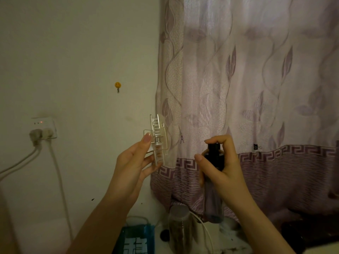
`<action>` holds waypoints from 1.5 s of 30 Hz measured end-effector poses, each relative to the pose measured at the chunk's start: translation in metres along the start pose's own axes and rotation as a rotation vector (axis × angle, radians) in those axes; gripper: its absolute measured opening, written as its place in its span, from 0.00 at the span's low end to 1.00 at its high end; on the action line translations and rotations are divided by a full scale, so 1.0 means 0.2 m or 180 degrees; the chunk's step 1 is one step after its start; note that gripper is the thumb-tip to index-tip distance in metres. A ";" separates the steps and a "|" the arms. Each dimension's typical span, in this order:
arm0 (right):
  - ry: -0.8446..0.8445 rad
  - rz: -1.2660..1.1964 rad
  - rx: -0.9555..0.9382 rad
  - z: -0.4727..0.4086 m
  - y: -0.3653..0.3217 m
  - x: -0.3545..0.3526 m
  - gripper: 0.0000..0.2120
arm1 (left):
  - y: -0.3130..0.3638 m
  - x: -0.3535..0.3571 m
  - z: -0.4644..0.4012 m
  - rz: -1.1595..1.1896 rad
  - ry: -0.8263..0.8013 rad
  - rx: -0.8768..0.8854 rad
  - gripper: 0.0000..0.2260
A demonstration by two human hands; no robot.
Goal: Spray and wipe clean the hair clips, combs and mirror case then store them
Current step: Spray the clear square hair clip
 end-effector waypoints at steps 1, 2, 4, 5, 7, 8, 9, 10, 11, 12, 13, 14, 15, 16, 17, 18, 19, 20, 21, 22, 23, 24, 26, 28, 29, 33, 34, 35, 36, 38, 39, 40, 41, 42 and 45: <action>0.0003 -0.0014 0.0021 0.00 0.00 0.00 0.14 | 0.00 0.00 0.00 -0.0012 -0.0016 -0.0012 0.15; 0.0006 -0.0027 0.0050 -0.01 0.00 0.00 0.15 | -0.01 0.00 0.00 -0.0033 -0.0037 -0.0019 0.16; 0.0014 -0.0082 0.0149 -0.02 0.00 0.00 0.19 | -0.01 0.00 0.01 -0.0085 -0.0083 -0.0030 0.17; 0.0025 -0.0112 0.0205 -0.02 0.00 0.00 0.22 | -0.01 0.00 0.01 -0.0112 -0.0105 -0.0039 0.17; 0.0037 -0.0133 0.0267 -0.04 0.00 0.00 0.28 | -0.02 0.01 0.02 -0.0156 -0.0143 -0.0092 0.18; 0.0029 -0.0141 0.0265 -0.04 0.00 0.01 0.31 | -0.03 0.01 0.02 -0.0175 -0.0177 -0.0131 0.18; 0.0025 -0.0157 0.0257 -0.05 0.00 0.01 0.32 | -0.03 0.01 0.02 -0.0196 -0.0229 -0.0173 0.18; 0.0032 -0.0172 0.0250 -0.06 -0.01 0.01 0.34 | -0.03 0.02 0.03 -0.0219 -0.0295 -0.0211 0.18; 0.0044 -0.0185 0.0248 -0.07 -0.01 0.01 0.35 | -0.04 0.02 0.03 -0.0236 -0.0365 -0.0245 0.18; 0.0051 -0.0201 0.0250 -0.08 -0.01 0.01 0.36 | -0.04 0.03 0.04 -0.0243 -0.0421 -0.0277 0.18; 0.0050 -0.0220 0.0255 -0.09 -0.02 0.01 0.37 | -0.04 0.03 0.04 -0.0242 -0.0451 -0.0313 0.18; 0.0043 -0.0235 0.0263 -0.10 -0.02 0.02 0.37 | -0.05 0.03 0.04 -0.0242 -0.0456 -0.0351 0.18; 0.0034 -0.0248 0.0277 -0.11 -0.03 0.02 0.38 | -0.05 0.04 0.04 -0.0246 -0.0453 -0.0392 0.17; 0.0023 -0.0264 0.0297 -0.12 -0.03 0.02 0.38 | -0.06 0.04 0.04 -0.0248 -0.0444 -0.0436 0.17; 0.0004 -0.0291 0.0324 -0.12 -0.03 0.02 0.38 | -0.06 0.04 0.04 -0.0244 -0.0436 -0.0490 0.18; -0.0024 -0.0326 0.0361 -0.13 -0.03 0.02 0.38 | -0.07 0.04 0.05 -0.0231 -0.0432 -0.0555 0.18; -0.0061 -0.0371 0.0405 -0.13 -0.03 0.02 0.37 | -0.07 0.04 0.05 -0.0204 -0.0436 -0.0623 0.20; -0.0104 -0.0426 0.0451 -0.14 -0.03 0.03 0.37 | -0.08 0.03 0.05 -0.0173 -0.0446 -0.0682 0.21; -0.0143 -0.0481 0.0495 -0.14 -0.03 0.03 0.36 | -0.08 0.04 0.05 -0.0150 -0.0459 -0.0729 0.23; -0.0172 -0.0515 0.0527 -0.14 -0.03 0.03 0.35 | -0.09 0.03 0.05 -0.0143 -0.0473 -0.0762 0.24; -0.0189 -0.0520 0.0550 -0.13 -0.03 0.02 0.34 | -0.09 0.04 0.05 -0.0145 -0.0489 -0.0791 0.24; -0.0203 -0.0514 0.0576 -0.13 -0.02 0.02 0.34 | -0.09 0.04 0.05 -0.0150 -0.0512 -0.0812 0.24; -0.0220 -0.0543 0.0645 -0.12 -0.02 0.02 0.33 | -0.10 0.04 0.06 -0.0162 -0.0574 -0.0845 0.22; -0.0213 -0.0560 0.0667 -0.11 -0.01 0.02 0.30 | -0.11 0.03 0.06 -0.0182 -0.0600 -0.0871 0.21; -0.0207 -0.0562 0.0663 -0.10 -0.01 0.02 0.28 | -0.11 0.03 0.06 -0.0205 -0.0611 -0.0877 0.21; -0.0161 -0.0618 0.0704 -0.09 0.01 0.01 0.26 | -0.12 0.03 0.06 -0.0410 -0.0601 -0.0844 0.24; -0.0126 -0.0609 0.0715 -0.09 0.01 0.01 0.26 | -0.12 0.03 0.06 -0.0478 -0.0586 -0.0790 0.25; -0.0080 -0.0575 0.0720 -0.09 0.02 0.01 0.26 | -0.11 0.03 0.06 -0.0540 -0.0568 -0.0694 0.25; -0.0032 -0.0512 0.0716 -0.09 0.02 0.01 0.26 | -0.11 0.03 0.06 -0.0598 -0.0539 -0.0557 0.25; 0.0045 -0.0319 0.0679 -0.08 0.03 0.00 0.26 | -0.08 0.02 0.06 -0.0747 -0.0450 -0.0205 0.25; 0.0069 -0.0213 0.0651 -0.08 0.04 0.00 0.26 | -0.07 0.01 0.06 -0.0879 -0.0398 -0.0031 0.25; 0.0078 -0.0124 0.0620 -0.08 0.04 0.00 0.26 | -0.06 0.01 0.06 -0.1041 -0.0358 0.0111 0.26; 0.0082 -0.0068 0.0589 -0.07 0.04 0.00 0.26 | -0.05 0.01 0.06 -0.1193 -0.0337 0.0207 0.27; 0.0084 -0.0038 0.0562 -0.07 0.04 0.00 0.27 | -0.05 0.01 0.05 -0.1306 -0.0336 0.0259 0.28; 0.0098 -0.0007 0.0559 -0.06 0.05 0.00 0.27 | -0.06 0.02 0.06 -0.1498 -0.0363 0.0306 0.29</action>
Point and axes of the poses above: each hand's wrist, its own z-axis away from the middle knuckle, its own x-axis out of the palm, y = z × x, the point moved 2 cm from there along -z, towards the middle knuckle, and after that the axes turned 3 degrees about y, right-handed, at the moved point
